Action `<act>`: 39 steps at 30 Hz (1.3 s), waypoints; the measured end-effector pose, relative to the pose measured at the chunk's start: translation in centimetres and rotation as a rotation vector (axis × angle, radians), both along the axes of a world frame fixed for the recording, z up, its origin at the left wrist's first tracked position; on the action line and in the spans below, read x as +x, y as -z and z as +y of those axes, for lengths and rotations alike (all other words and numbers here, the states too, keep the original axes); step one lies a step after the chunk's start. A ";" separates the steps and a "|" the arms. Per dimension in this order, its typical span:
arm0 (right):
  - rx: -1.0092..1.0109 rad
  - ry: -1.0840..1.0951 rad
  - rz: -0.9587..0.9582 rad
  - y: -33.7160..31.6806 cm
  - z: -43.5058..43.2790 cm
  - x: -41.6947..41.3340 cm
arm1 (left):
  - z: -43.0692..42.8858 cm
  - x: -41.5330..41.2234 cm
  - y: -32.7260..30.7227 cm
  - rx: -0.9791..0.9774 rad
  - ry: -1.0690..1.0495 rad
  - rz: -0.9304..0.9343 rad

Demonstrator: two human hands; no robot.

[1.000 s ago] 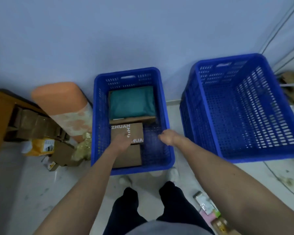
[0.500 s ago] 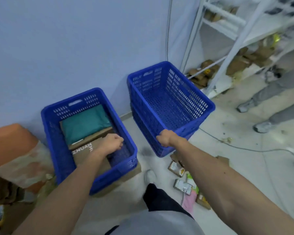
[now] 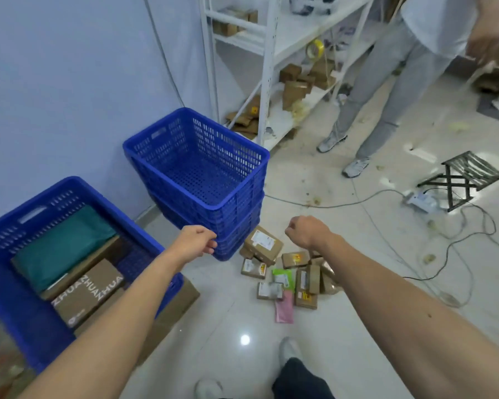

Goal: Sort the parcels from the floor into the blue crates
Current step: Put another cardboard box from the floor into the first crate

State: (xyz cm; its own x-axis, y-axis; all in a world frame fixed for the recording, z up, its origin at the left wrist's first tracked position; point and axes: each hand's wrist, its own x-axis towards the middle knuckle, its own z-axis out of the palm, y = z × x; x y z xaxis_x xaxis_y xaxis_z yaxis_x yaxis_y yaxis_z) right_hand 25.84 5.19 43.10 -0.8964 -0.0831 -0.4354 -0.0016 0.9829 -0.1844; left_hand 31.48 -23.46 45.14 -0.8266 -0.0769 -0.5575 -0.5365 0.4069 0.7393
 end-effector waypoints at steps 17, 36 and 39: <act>-0.218 0.143 -0.213 4.6 19.7 -0.3 | 22.4 -4.5 3.4 -0.078 -0.056 -0.032; -0.242 0.566 -0.354 20.2 13.5 -9.8 | 15.6 -24.6 20.3 -0.270 0.406 -0.087; -0.218 0.583 -0.347 25.3 13.3 -11.5 | 15.2 -26.7 26.0 -0.285 0.479 -0.126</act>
